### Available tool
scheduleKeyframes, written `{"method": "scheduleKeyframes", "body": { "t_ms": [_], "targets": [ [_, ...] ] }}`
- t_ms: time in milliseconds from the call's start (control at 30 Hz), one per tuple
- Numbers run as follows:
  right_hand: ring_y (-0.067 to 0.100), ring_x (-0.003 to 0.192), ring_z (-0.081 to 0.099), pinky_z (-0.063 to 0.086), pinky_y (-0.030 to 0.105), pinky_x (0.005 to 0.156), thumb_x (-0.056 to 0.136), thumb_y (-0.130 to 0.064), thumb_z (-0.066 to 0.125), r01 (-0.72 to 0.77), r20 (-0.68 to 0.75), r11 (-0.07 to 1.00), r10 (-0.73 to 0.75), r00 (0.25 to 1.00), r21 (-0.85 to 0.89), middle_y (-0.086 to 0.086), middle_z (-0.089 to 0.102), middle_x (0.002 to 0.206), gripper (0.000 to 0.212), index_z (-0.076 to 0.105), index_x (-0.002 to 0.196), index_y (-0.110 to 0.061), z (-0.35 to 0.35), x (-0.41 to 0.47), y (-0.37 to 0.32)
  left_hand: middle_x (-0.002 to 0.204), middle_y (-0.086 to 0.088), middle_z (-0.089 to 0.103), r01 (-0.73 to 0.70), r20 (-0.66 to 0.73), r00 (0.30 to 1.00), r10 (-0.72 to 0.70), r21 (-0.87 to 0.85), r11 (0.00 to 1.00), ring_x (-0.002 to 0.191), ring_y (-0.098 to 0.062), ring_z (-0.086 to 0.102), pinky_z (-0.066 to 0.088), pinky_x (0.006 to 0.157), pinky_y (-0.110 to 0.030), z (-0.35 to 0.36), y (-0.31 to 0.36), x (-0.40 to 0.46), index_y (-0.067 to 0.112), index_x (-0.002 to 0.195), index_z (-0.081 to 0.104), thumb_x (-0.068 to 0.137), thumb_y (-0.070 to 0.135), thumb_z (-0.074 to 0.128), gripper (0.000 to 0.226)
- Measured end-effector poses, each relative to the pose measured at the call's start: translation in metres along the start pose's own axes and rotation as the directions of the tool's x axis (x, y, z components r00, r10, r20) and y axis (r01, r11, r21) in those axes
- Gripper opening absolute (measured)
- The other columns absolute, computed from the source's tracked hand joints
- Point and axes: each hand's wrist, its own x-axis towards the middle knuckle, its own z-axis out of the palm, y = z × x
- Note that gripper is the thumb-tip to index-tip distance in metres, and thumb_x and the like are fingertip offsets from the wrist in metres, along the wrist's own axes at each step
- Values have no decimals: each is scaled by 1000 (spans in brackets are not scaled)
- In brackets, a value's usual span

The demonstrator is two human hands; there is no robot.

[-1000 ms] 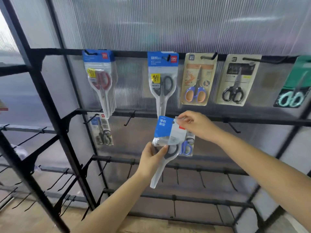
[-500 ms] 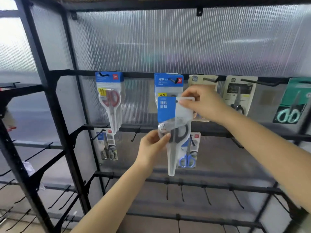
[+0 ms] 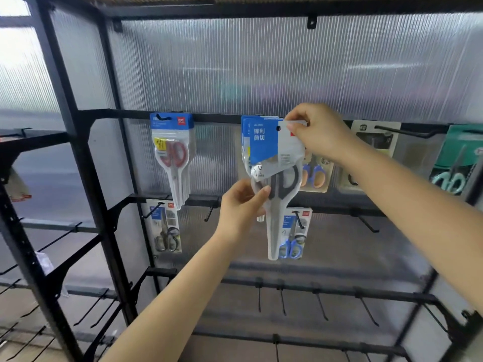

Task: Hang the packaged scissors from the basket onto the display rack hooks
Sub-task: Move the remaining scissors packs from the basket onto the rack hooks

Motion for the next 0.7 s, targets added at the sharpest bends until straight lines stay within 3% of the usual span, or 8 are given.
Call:
{"method": "scheduleKeyframes", "body": {
  "t_ms": [100,267,433,700],
  "targets": [
    [12,86,53,39,19,60,96,-14,48,-15,-14,1000,15,1000,3,0,58,92,17,62,106,-10,2,1,1,81,-2,68,10,-10,1000,-10,-1,1000,81,-16,68,59,76,-34,0,0,3,13,82,62,89,9,62,8],
    [9,93,49,35,23,75,95,-15,50,-37,-24,999,36,999,-33,-4,55,98,18,63,107,-10,4,7,0,79,-2,67,14,17,1000,-14,4,1000,75,-11,68,59,71,-29,-2,2,9,12,82,60,90,8,60,9],
    [13,94,52,41,28,77,94,-12,50,-74,-36,994,71,997,-79,4,62,108,19,63,106,-9,19,13,5,87,-10,66,86,2,996,-87,14,996,91,-29,67,57,82,-41,-6,-6,16,12,82,60,91,12,60,8],
    [16,94,53,41,29,77,92,-6,49,-123,-157,991,114,981,-52,7,62,105,17,62,103,-6,41,20,9,89,-12,63,258,12,966,-260,80,963,98,-34,64,52,91,-47,-20,-1,62,11,79,56,91,12,60,13]
  ]
}}
